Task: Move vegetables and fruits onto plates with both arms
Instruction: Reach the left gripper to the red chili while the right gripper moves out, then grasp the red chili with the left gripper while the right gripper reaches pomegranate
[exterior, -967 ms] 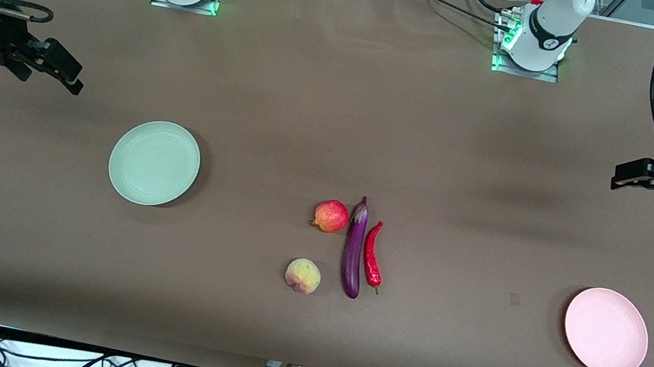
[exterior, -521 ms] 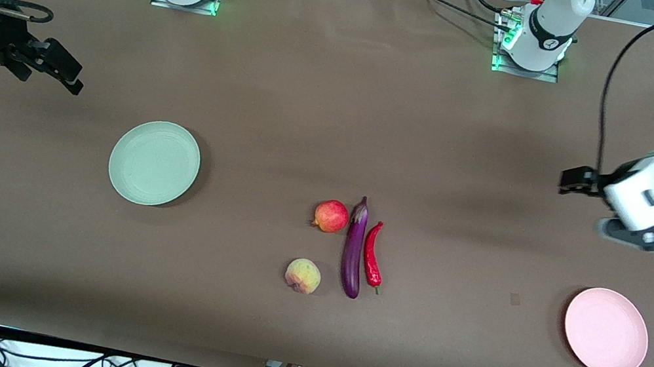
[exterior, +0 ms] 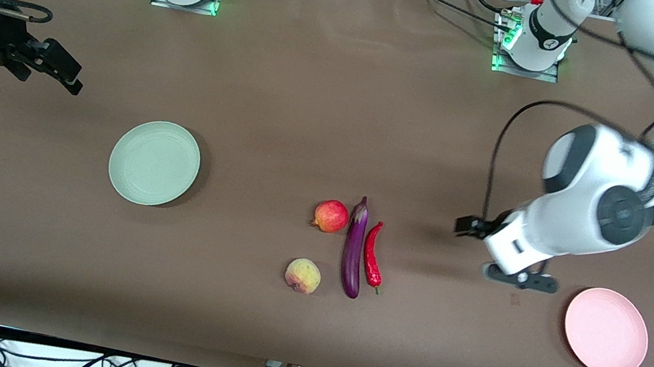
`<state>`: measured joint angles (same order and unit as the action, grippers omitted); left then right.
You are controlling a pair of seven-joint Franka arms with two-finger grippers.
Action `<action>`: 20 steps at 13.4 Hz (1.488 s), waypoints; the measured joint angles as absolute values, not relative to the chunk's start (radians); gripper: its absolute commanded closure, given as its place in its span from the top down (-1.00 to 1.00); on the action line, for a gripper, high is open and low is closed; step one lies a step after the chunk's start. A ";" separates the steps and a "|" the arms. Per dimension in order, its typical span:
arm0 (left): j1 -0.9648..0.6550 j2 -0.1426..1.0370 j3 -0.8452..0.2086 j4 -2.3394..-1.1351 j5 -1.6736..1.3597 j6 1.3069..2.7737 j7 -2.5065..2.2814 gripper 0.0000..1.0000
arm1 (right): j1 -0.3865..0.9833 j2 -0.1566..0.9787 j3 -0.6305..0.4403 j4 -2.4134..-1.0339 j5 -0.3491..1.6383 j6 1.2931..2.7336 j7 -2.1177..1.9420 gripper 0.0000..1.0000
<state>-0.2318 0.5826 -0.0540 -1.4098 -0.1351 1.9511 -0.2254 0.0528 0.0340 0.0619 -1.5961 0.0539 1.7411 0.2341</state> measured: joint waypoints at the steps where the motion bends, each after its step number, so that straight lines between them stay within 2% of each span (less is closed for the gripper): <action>1: -0.258 0.626 -0.055 -1.408 -0.137 2.008 -0.262 1.00 | 0.053 0.034 0.062 -1.596 0.054 1.741 0.234 1.00; 4: -0.342 0.728 -0.056 -1.405 -0.137 2.165 -0.407 1.00 | 0.053 0.035 0.062 -1.596 0.054 1.743 0.234 1.00; 7: -0.373 0.781 -0.055 -1.402 -0.137 2.244 -0.454 1.00 | 0.055 0.056 0.064 -1.596 0.057 1.750 0.234 1.00; 15: -0.414 0.890 -0.051 -1.400 -0.137 2.488 -0.539 1.00 | 0.138 0.255 0.069 -1.595 0.108 1.762 0.231 1.00; 17: -0.415 0.906 -0.049 -1.397 -0.137 2.510 -0.544 1.00 | 0.175 0.310 0.069 -1.595 0.200 1.829 0.231 1.00; 20: -0.416 0.911 -0.029 -1.392 -0.137 2.513 -0.546 1.00 | 0.279 0.390 0.072 -1.593 0.239 2.023 0.383 1.00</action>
